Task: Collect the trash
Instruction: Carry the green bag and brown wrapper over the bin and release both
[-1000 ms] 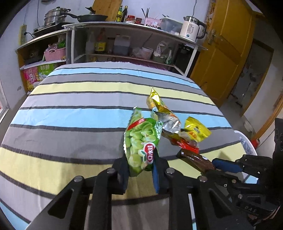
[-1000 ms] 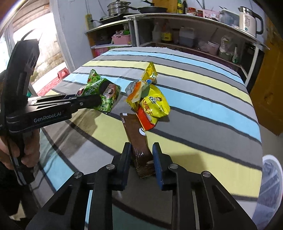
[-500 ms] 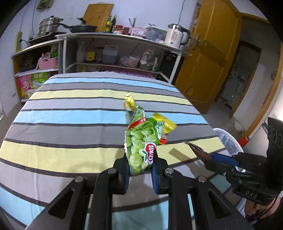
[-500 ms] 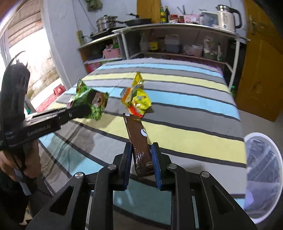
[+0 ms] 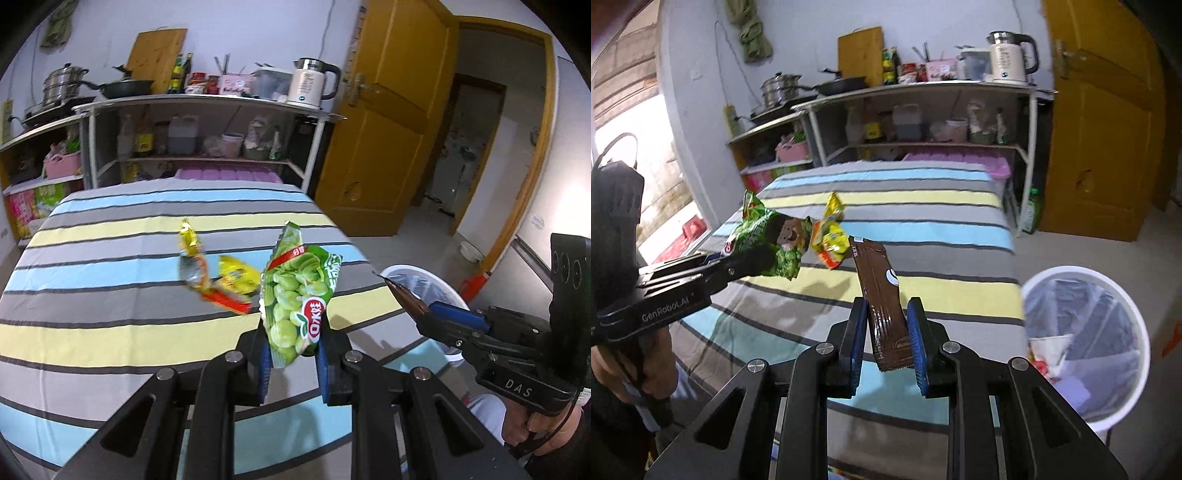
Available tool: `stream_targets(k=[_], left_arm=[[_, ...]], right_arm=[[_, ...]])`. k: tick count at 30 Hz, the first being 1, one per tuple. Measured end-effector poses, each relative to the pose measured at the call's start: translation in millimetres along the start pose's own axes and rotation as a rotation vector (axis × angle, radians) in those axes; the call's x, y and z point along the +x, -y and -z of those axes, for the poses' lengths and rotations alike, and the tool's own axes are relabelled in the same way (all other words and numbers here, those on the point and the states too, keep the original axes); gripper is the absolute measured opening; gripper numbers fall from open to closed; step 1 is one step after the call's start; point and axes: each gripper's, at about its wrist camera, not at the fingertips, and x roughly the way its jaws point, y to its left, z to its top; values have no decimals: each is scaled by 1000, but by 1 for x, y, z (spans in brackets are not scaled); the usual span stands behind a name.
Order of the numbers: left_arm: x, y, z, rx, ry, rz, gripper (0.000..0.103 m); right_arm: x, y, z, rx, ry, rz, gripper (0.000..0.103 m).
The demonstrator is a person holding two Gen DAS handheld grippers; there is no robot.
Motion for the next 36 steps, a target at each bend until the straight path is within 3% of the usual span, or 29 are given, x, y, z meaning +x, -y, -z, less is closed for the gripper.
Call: stream_targets(k=[15, 36], left_arm=[[18, 67, -9, 96, -3, 105, 21], [60, 131, -15, 184, -53, 197, 21]], right_arm=[[-47, 46, 10, 72, 68, 108, 23], [-68, 105, 30, 183, 82, 190, 23]])
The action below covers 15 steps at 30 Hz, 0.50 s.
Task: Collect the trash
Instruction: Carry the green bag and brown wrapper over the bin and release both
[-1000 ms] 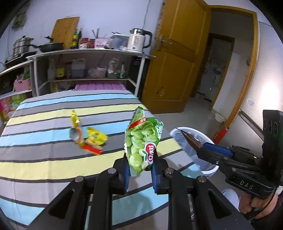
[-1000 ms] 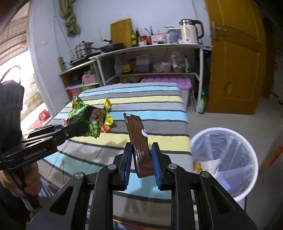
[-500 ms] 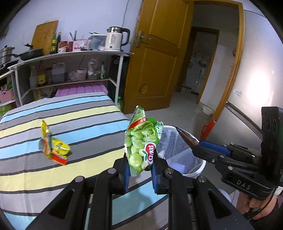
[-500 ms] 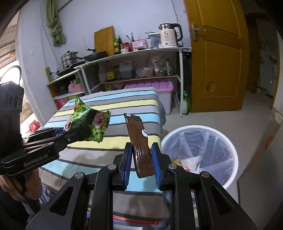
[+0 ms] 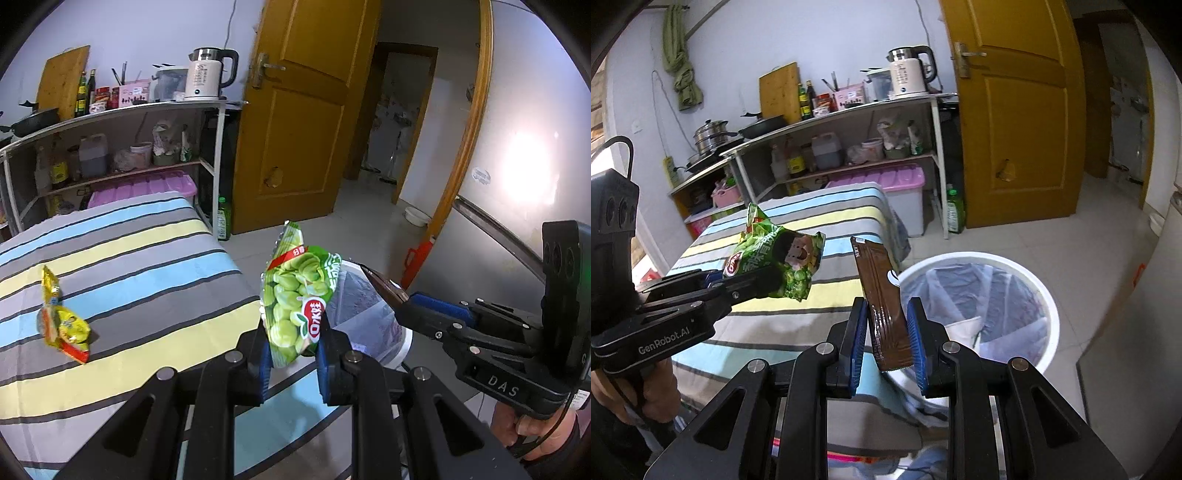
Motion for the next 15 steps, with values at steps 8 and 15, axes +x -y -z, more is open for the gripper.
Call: stream_targets(k=[8, 15], left_arm=[[25, 11, -4, 9, -34, 24, 21], [50, 22, -4, 16, -74, 47, 21]], right_arm=[[7, 23, 3, 47, -14, 27, 23], [20, 42, 8, 86, -44, 46, 23]])
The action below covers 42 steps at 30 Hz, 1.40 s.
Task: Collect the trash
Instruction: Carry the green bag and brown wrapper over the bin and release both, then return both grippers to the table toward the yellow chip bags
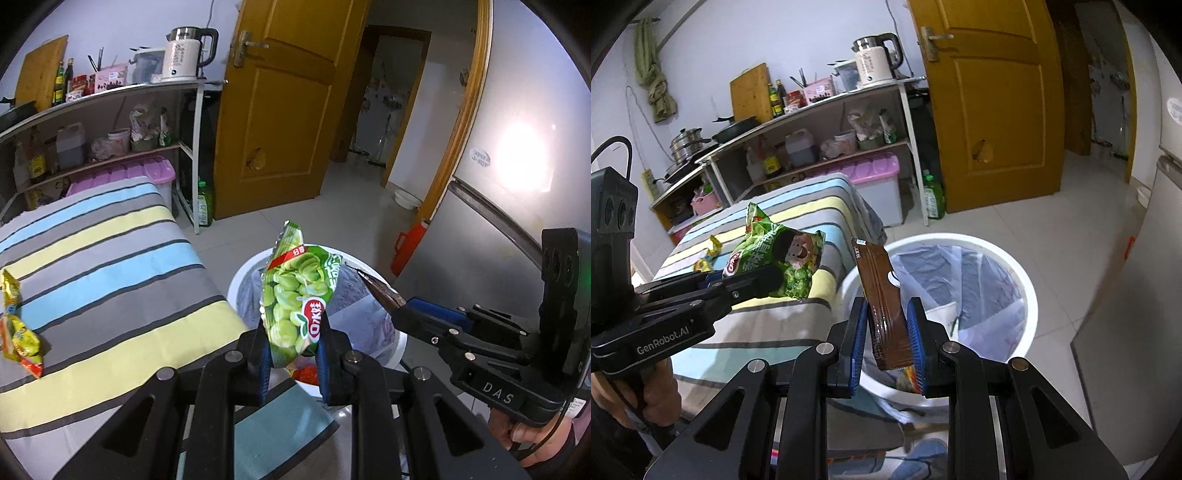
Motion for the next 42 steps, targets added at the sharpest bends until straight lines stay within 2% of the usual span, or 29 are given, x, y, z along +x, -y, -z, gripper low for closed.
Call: stream_targets(k=[18, 21, 23, 31, 42], left_arm=[[62, 1, -6, -11, -136, -2, 23], [67, 1, -6, -17, -150, 1, 30], [69, 0, -6, -26, -154, 2, 43], [58, -3, -3, -38, -125, 8, 44], [4, -5, -3, -32, -17, -9, 44]], right_arm=[[47, 39, 7, 82, -101, 29, 23], [50, 45, 9, 101, -111, 28, 23], [49, 47, 10, 109, -113, 34, 23], [36, 44, 10, 107, -86, 40, 23], [-3, 9, -1, 32, 5, 21, 23]])
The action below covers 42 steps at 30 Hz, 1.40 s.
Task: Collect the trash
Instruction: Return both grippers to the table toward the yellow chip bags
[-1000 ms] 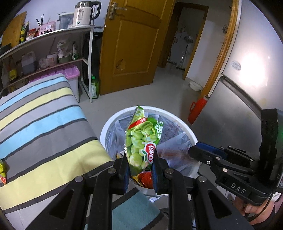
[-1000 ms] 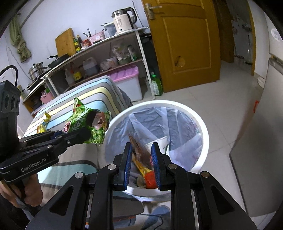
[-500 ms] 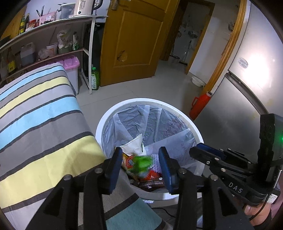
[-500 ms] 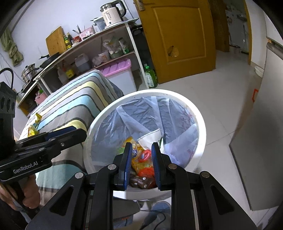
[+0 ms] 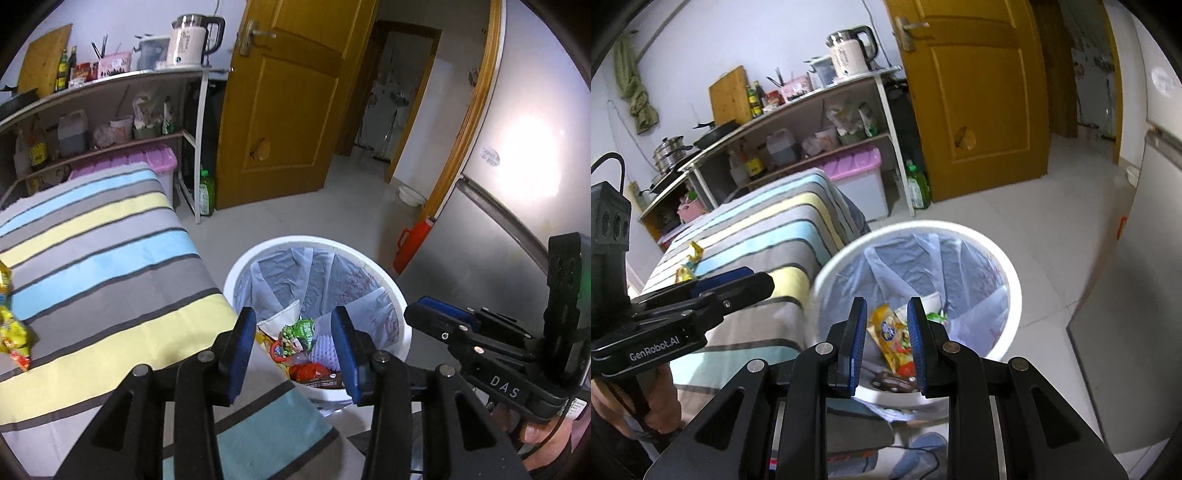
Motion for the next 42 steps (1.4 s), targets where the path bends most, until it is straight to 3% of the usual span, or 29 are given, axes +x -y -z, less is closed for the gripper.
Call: stream_targets(k=[7, 12, 19, 42], left_arm=[[-37, -5, 5, -3, 63, -15, 44], [-59, -10, 11, -3, 101, -30, 44], [-87, -26, 19, -23, 147, -57, 44], [-140, -91, 53, -128, 209, -193, 44]], right_arm=[[-23, -32, -4, -68, 47, -25, 24], [-34, -52, -5, -102, 64, -42, 35], [-48, -83, -4, -153, 89, -64, 37], [-38, -150, 6, -253, 70, -173, 39]])
